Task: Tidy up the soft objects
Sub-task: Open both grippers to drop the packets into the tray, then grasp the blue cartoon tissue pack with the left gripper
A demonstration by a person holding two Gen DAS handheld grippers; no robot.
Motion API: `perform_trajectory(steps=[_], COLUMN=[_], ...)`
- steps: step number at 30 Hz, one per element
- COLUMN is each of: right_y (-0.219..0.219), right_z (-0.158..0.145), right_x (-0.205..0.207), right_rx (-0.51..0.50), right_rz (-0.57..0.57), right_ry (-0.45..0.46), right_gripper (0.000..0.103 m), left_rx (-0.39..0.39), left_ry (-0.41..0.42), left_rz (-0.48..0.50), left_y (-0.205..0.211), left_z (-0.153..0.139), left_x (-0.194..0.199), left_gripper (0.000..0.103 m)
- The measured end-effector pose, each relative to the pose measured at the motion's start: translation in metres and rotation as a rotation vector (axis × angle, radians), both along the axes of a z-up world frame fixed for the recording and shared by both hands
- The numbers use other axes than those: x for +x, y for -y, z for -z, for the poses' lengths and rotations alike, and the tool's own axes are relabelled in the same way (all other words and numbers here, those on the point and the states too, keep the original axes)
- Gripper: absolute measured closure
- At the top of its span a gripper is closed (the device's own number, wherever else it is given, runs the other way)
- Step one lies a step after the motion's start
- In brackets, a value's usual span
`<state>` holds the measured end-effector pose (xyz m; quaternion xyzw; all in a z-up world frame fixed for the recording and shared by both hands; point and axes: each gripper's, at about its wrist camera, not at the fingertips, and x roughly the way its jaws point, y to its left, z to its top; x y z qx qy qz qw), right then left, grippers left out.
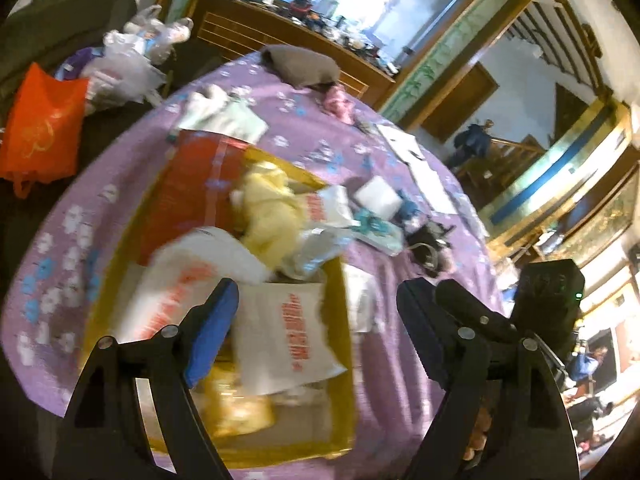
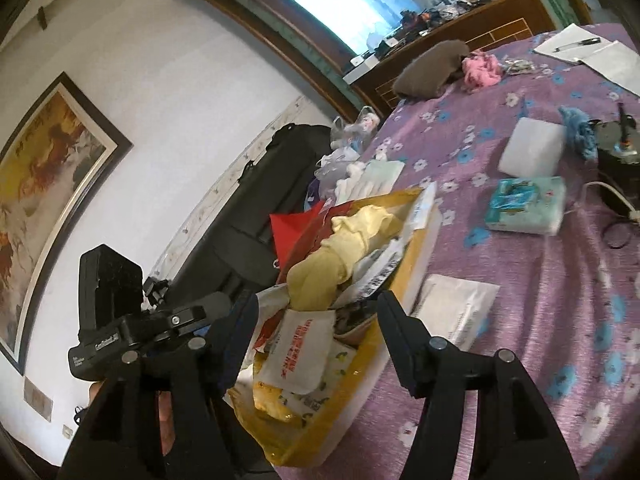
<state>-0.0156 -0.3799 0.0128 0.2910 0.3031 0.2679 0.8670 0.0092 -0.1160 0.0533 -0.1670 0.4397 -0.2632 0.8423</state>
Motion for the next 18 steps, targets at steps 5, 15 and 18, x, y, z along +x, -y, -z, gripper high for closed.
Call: perform_trajectory(steps=[5,15,18], right_y=[0.033,0.093,0.105], right_z=[-0.013,-0.023,-0.021], right_x=[-0.003,0.024,0.033], right_rx=[-0.01,-0.054,-0.062], right_rz=[0.045,0.067,0.073], right_ry=[0.018,-0.021,-0.015], right_gripper=[0.041,0.04,0.04], left_rx=[-0.071,0.131,0.111], left_ry=[-0.048,-0.058,-0.005], left_rz=[0.075,0.062,0.081], left_y=[0.035,0.07,0.079], left_z=[0.0,0.001,-0.007], left_x=[0.002,0.002,-0.003], left_gripper=[0.021,0.021,0.021])
